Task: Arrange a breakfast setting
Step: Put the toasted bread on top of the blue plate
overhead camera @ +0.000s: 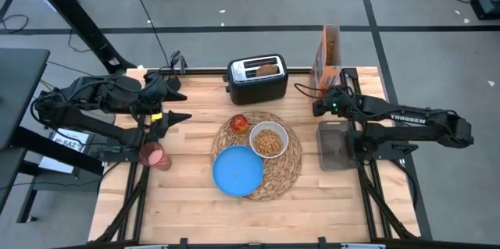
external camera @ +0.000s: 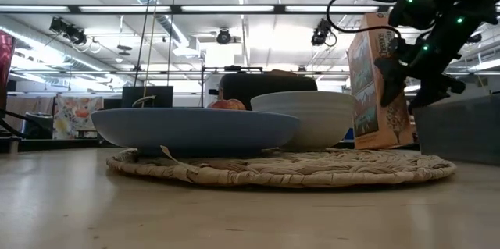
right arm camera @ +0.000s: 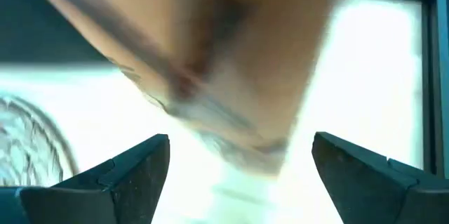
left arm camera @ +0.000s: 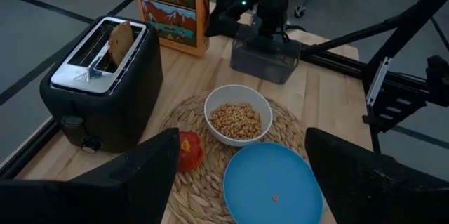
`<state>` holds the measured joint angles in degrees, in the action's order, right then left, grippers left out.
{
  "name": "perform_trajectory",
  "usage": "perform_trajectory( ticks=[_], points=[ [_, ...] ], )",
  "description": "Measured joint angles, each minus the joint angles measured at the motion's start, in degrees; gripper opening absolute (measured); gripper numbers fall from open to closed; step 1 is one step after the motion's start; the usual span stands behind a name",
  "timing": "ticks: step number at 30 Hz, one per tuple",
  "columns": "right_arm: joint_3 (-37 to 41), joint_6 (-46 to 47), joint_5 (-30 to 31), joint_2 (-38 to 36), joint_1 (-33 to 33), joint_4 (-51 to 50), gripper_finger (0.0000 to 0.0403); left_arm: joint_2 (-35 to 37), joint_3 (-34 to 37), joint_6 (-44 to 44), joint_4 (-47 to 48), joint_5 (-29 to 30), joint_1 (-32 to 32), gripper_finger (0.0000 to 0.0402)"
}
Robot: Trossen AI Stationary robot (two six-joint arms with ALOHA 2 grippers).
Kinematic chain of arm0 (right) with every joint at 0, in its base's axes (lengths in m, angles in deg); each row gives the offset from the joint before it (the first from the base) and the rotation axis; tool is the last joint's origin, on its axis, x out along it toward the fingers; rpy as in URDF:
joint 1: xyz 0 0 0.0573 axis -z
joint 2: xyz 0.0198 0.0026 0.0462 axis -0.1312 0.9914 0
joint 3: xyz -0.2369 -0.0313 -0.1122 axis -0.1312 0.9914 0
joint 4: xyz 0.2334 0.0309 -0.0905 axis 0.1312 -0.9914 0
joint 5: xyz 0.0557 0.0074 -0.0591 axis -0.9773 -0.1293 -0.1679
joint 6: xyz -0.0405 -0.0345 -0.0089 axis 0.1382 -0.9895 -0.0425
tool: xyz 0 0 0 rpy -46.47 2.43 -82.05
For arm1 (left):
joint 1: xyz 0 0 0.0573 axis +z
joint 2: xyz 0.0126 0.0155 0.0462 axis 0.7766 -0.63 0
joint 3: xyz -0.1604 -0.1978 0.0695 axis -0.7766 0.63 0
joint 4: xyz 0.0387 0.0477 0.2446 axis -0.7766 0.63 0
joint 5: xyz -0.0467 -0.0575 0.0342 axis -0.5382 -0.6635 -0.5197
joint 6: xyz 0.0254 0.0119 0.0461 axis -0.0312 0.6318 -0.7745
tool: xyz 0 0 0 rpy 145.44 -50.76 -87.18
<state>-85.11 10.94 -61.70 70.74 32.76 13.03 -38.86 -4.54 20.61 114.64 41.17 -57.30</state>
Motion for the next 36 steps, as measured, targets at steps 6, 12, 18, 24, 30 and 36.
perform_trajectory(
  ticks=[6,12,18,24,30,36],
  points=[
    [-3.09,0.56,-0.20,-1.62,-1.73,-8.94,0.0350,-1.50,0.00,-0.35,-1.95,0.08,0.00,0.0313],
    [-7.71,-2.49,-0.46,-2.44,-1.92,-15.57,0.0350,-2.80,0.00,-0.68,-3.65,0.61,0.00,0.0313],
    [-14.49,-5.17,-1.27,-2.95,-2.58,-22.63,0.0350,-4.42,0.04,-1.44,-5.06,1.05,0.00,0.0313],
    [-24.02,-8.18,-2.97,-2.99,-4.07,-31.35,0.0350,-6.40,0.04,-3.07,-8.81,2.01,0.07,0.0313],
    [-36.71,-9.60,-2.76,-2.80,-7.18,-40.52,0.0350,-7.86,0.04,-3.69,-10.75,3.50,0.17,0.0313],
    [-47.50,-12.87,-3.74,-1.10,-9.31,-42.38,0.0349,-8.77,0.06,-4.53,-14.66,5.84,0.17,0.0313]
  ],
)
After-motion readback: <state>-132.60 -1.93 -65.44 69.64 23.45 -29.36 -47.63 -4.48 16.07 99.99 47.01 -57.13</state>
